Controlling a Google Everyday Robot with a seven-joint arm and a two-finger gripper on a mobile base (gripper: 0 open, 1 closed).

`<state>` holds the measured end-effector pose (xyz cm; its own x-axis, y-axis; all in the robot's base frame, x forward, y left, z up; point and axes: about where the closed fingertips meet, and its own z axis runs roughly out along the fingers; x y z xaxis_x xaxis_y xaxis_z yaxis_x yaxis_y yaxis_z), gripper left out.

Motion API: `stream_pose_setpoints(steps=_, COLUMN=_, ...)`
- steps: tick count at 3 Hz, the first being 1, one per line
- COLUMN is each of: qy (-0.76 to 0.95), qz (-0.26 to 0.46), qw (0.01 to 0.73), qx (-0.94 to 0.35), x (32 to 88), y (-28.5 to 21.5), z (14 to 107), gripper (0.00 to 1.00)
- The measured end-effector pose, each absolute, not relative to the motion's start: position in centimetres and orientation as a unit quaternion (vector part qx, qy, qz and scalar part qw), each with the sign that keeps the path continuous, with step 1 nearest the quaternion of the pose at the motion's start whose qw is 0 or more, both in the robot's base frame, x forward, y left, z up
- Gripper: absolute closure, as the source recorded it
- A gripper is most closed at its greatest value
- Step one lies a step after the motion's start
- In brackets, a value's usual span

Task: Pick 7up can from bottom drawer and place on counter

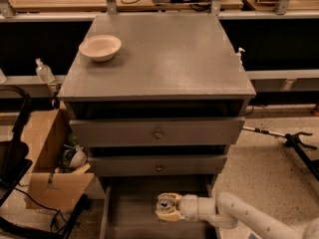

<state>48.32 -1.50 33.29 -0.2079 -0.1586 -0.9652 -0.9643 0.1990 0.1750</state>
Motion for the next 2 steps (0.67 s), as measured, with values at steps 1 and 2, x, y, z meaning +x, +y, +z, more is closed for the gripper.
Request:
stream_pose_setpoints(steps=1, qy=0.623, qz=0.476, qw=0.449, qx=-0.428, x=49.3, y=-5.3, z=44.5, gripper=1.00)
stream_pose_setpoints(steps=2, qy=0.627, qz=0.457, qw=0.468, qx=-0.423, x=52.2, y=-9.4, z=55.1, gripper=1.00)
